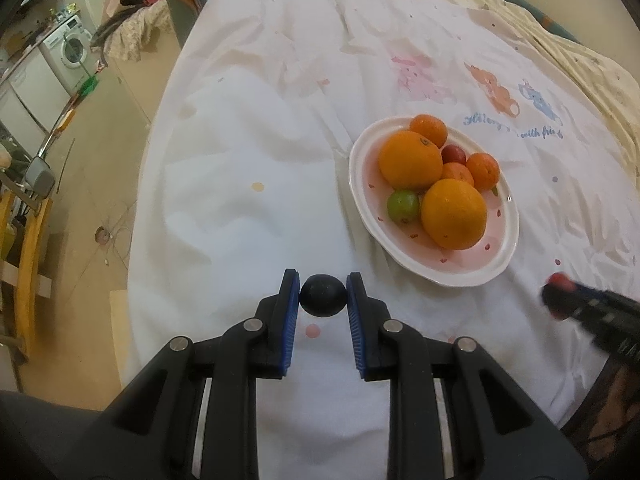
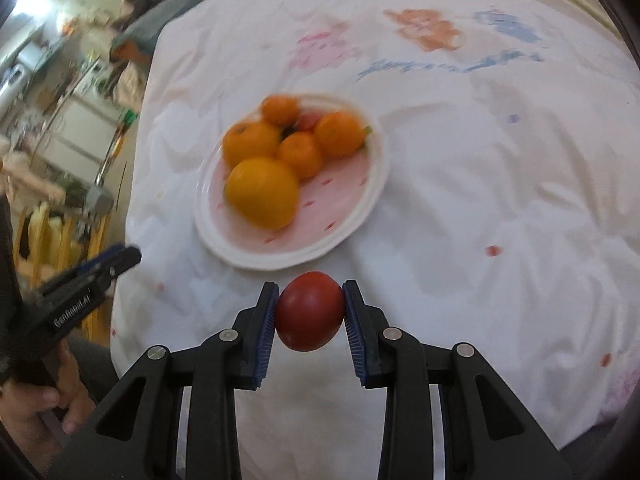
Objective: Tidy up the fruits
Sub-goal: 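Carry the dark plum and the red tomato over the plate with both tools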
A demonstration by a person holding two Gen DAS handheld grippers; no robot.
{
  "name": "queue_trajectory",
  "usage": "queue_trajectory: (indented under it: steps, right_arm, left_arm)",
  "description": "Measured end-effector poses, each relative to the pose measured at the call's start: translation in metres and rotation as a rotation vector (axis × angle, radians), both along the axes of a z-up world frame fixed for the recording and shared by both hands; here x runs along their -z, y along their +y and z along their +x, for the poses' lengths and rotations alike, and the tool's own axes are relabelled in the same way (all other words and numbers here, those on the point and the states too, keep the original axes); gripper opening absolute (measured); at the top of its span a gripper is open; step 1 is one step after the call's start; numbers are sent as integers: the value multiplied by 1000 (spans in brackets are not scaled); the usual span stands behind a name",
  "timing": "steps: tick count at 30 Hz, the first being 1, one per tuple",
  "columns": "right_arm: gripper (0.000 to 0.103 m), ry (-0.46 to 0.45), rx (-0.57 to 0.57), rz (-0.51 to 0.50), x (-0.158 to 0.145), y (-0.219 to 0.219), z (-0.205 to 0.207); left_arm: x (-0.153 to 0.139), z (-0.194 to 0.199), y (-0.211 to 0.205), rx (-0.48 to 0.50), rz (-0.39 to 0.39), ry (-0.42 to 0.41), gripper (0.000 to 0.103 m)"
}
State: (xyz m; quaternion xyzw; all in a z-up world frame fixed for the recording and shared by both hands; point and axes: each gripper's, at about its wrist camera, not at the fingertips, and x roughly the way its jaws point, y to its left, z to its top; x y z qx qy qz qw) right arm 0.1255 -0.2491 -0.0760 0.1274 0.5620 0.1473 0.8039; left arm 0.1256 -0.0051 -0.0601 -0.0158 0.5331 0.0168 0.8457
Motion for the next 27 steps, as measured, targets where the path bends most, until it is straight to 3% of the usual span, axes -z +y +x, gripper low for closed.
queue_trajectory:
  steps: [9,17,27]
  right_arm:
    - [34,-159,87,65,-56,-46,4]
    - [34,-284,82,114,-88,-53,21]
    - [34,-258,37,173,-80,-42,54]
  left_arm:
    - [-47,-3,0,-6,-19,-143,20]
    - [-80,11,-13,49,-18,-207,20]
    - [-85,47,-27,95,-31,-202,20]
